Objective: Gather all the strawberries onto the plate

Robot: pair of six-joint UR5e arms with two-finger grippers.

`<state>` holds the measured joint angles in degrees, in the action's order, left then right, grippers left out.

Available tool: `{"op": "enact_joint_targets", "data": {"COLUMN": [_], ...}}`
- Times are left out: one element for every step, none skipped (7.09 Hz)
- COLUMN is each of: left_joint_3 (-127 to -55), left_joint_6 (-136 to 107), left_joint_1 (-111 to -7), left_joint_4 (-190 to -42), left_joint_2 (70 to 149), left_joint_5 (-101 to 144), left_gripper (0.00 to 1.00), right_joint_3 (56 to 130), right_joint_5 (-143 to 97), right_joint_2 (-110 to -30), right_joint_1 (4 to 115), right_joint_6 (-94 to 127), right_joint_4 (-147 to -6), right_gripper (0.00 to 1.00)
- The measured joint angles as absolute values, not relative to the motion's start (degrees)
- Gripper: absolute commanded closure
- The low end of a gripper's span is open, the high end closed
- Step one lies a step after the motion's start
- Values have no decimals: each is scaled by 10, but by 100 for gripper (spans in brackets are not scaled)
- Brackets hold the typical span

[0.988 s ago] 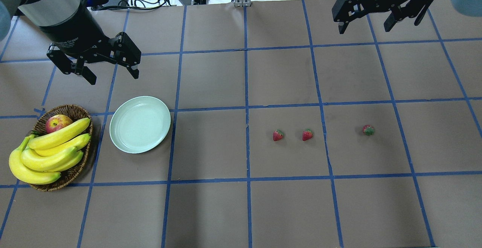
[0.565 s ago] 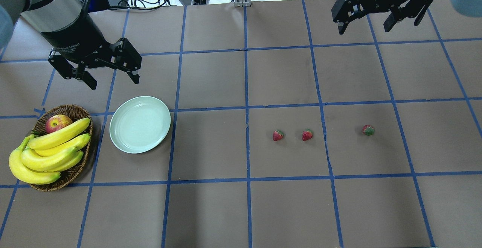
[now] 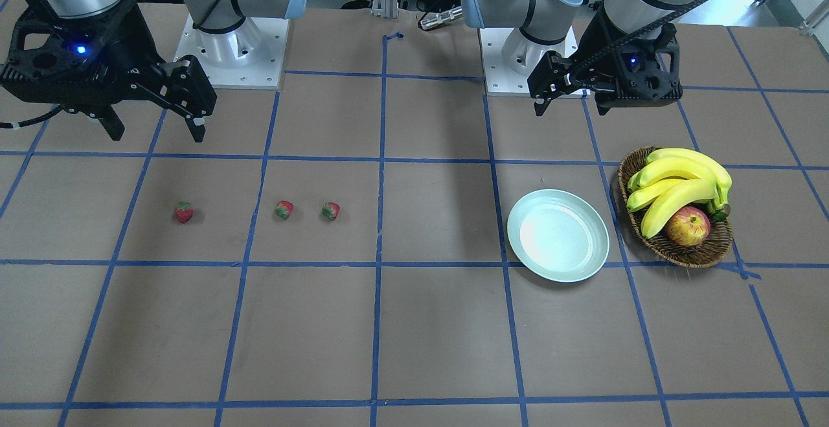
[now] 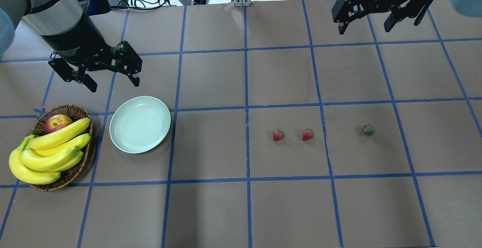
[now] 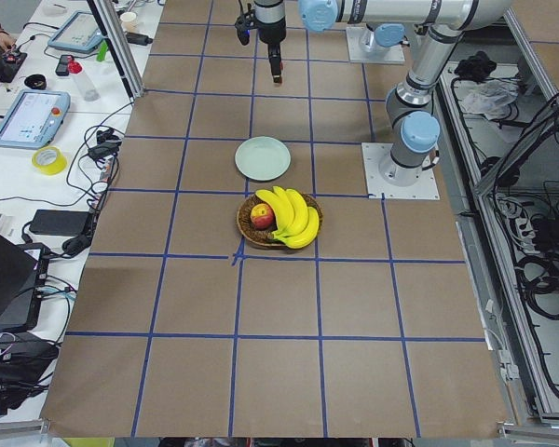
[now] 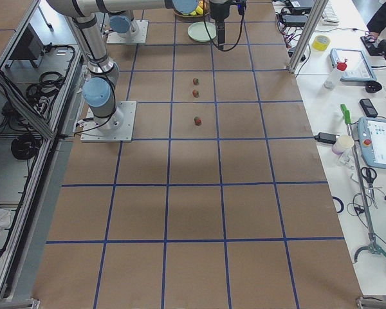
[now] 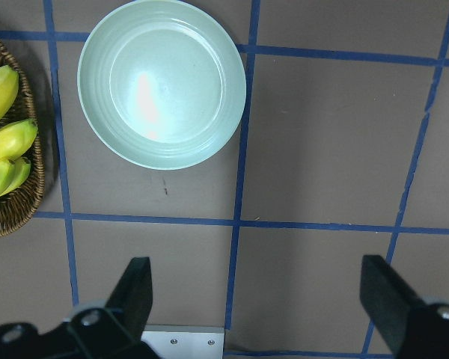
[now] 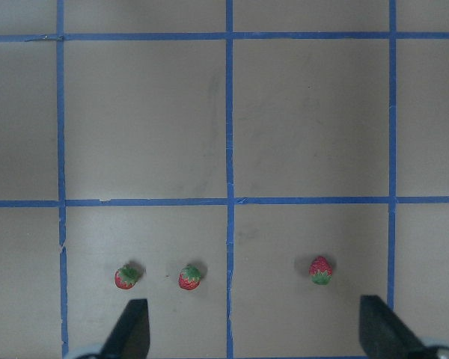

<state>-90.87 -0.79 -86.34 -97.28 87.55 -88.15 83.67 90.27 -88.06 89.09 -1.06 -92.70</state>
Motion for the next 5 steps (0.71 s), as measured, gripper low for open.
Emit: {"op": "enact_joint_targets", "data": {"left_joint_3": [-910, -913, -917, -918, -920], "left_joint_6": [-8, -7, -7, -7, -7], "left_joint_1": [-864, -864, -865, -865, -865], "left_joint_4": [-972, -972, -972, -972, -972], "left_joint_2": [875, 875, 875, 875, 875], "left_joint_5": [-881, -881, -881, -881, -882], "left_gripper": [0, 0, 0, 0, 0], "right_joint_3": [837, 837, 834, 829, 830], "right_joint_5": [903, 905, 908, 908, 908], "right_joint_2": [-881, -881, -880, -876, -873], "right_joint_1": [891, 891, 892, 894, 894], "right_joint_6": [-11, -11, -11, -12, -13], "right_joint_4": [-926, -923, -912, -900, -894], "right_gripper": [0, 0, 0, 0, 0]}}
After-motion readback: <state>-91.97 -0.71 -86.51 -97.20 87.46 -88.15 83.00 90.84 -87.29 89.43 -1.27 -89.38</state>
